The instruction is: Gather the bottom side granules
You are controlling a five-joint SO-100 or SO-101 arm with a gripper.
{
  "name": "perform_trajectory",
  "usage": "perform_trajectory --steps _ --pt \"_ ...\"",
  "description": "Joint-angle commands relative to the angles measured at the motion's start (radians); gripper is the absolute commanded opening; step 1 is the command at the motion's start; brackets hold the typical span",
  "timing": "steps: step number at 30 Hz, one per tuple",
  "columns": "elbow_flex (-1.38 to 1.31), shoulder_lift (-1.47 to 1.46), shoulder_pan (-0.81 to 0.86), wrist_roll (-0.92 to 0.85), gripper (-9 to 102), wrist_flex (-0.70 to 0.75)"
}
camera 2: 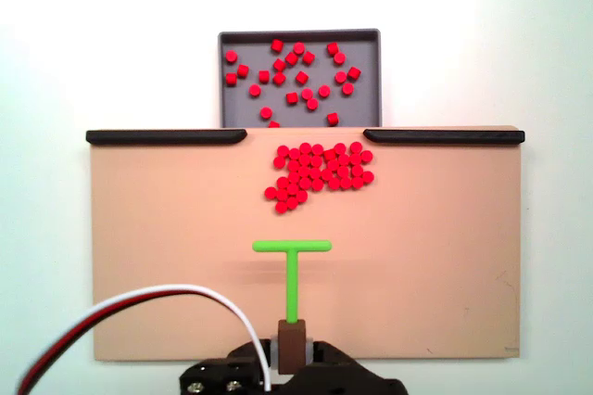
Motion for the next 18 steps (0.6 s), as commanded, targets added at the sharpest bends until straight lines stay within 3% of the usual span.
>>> perform_trajectory --steps 1,18 --pt "-0.032 0.003 -0.005 0.000 0 -0.003" --pt "-0.032 0.029 0.011 0.000 0 -0.005"
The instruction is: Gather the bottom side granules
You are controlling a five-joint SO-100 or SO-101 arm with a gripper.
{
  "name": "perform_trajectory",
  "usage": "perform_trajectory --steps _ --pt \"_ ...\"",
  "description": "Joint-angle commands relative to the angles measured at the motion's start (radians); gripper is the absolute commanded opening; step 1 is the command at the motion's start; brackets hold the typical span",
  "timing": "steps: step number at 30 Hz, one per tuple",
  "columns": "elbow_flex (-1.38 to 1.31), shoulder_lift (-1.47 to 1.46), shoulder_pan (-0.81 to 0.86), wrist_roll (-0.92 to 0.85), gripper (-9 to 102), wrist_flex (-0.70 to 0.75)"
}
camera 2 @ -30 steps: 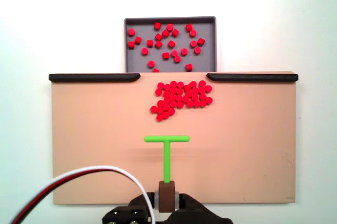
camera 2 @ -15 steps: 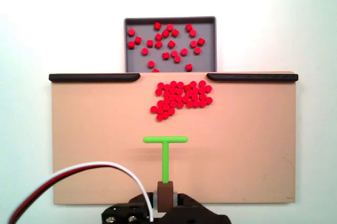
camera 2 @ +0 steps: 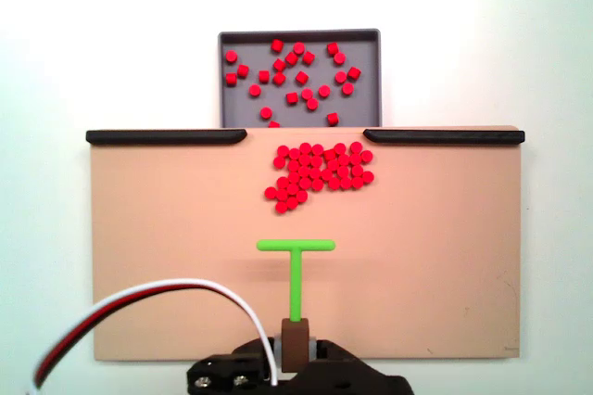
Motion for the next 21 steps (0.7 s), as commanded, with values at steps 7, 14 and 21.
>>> perform_trajectory --steps 7,14,21 --pt "-0.032 0.058 -0.018 -0.003 0 -0.012" --pt "-0.032 0.049 -0.029 0.008 0 -0.012" --pt "-0.032 0.043 -0.031 0.011 0 -0.012"
